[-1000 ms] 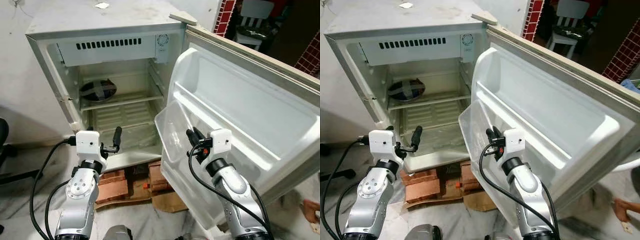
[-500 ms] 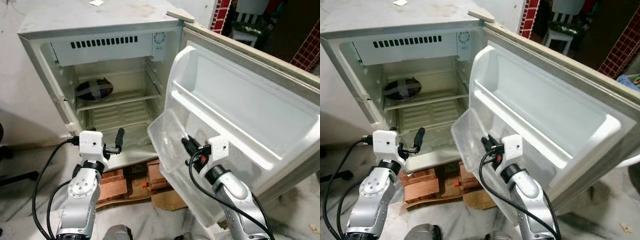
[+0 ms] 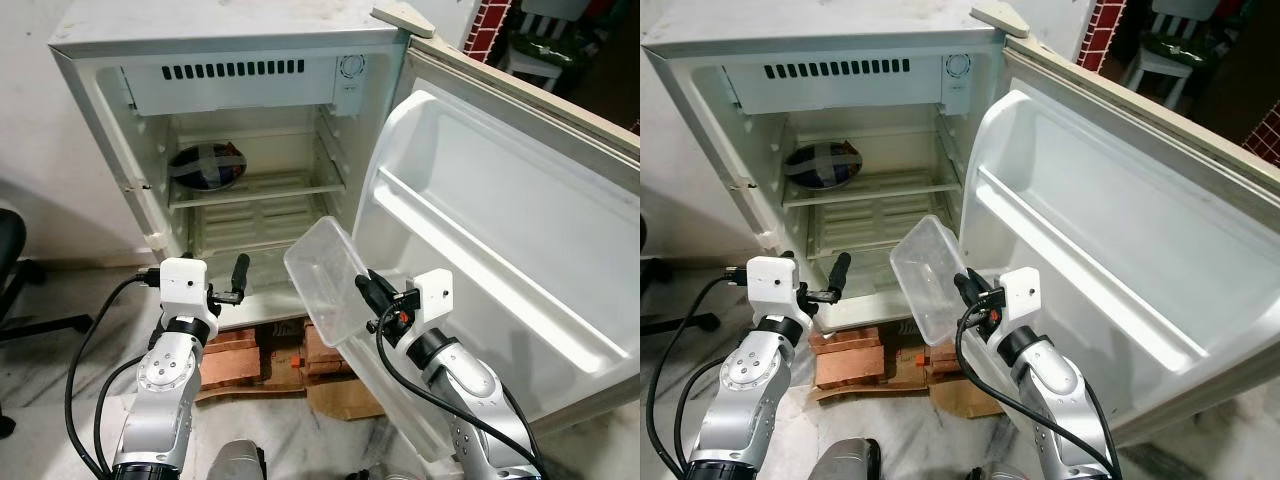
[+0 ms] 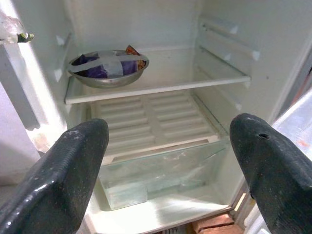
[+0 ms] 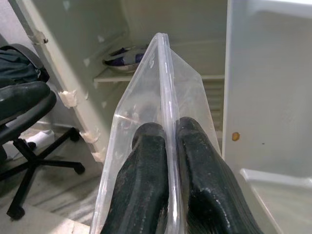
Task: Restocking fridge
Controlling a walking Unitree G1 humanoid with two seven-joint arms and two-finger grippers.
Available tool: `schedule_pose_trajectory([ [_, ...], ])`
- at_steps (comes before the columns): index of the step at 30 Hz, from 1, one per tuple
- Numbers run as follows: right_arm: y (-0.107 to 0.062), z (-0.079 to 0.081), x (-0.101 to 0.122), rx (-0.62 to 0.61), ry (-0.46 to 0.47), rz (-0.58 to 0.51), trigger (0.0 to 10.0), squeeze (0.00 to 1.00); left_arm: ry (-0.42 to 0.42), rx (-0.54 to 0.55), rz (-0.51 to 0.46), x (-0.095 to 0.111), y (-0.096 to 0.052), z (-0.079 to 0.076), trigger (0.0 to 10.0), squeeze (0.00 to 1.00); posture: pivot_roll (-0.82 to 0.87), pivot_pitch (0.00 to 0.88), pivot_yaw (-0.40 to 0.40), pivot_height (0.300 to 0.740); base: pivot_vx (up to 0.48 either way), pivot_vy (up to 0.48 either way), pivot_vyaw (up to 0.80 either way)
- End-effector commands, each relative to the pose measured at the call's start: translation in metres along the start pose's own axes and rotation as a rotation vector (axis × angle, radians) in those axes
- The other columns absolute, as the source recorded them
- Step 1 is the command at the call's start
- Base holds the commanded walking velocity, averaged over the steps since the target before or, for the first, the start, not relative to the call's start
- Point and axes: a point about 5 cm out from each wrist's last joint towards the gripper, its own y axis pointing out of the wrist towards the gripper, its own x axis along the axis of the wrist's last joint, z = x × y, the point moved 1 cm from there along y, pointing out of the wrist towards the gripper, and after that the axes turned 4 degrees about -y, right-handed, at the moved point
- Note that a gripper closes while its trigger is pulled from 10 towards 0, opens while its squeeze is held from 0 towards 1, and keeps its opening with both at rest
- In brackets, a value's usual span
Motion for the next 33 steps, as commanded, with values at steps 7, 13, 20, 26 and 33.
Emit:
schedule_pose_trajectory([
  [7,0.001,-0.007,0.004,-0.048,-0.005,-0.01,10.0,0.0,-0.024,-0.005,0.031,-0.003,-0.001,0.0,10.0,0.0,0.02,0.032,-0.021,0.74,0.0,0.323,0.06],
  [13,0.002,-0.009,0.005,-0.061,-0.009,-0.015,10.0,0.0,-0.024,-0.011,0.037,-0.003,-0.001,0.0,10.0,0.0,0.02,0.03,-0.02,0.74,0.0,0.48,0.0],
  [20,0.002,-0.021,0.01,-0.162,-0.02,-0.047,10.0,0.0,0.004,-0.033,0.008,0.001,-0.003,0.0,10.0,0.0,0.02,0.025,-0.004,0.74,0.0,0.206,0.0],
  [26,0.0,-0.031,0.011,-0.235,-0.029,-0.058,10.0,0.0,0.023,-0.018,0.023,-0.001,-0.009,0.005,10.0,0.0,0.02,0.023,0.0,0.74,0.0,0.0,0.0],
  [33,0.0,-0.031,0.01,-0.251,-0.032,-0.057,10.0,0.0,0.029,-0.006,0.019,0.0,-0.012,0.007,10.0,0.0,0.02,0.026,-0.003,0.74,0.0,0.0,0.0],
])
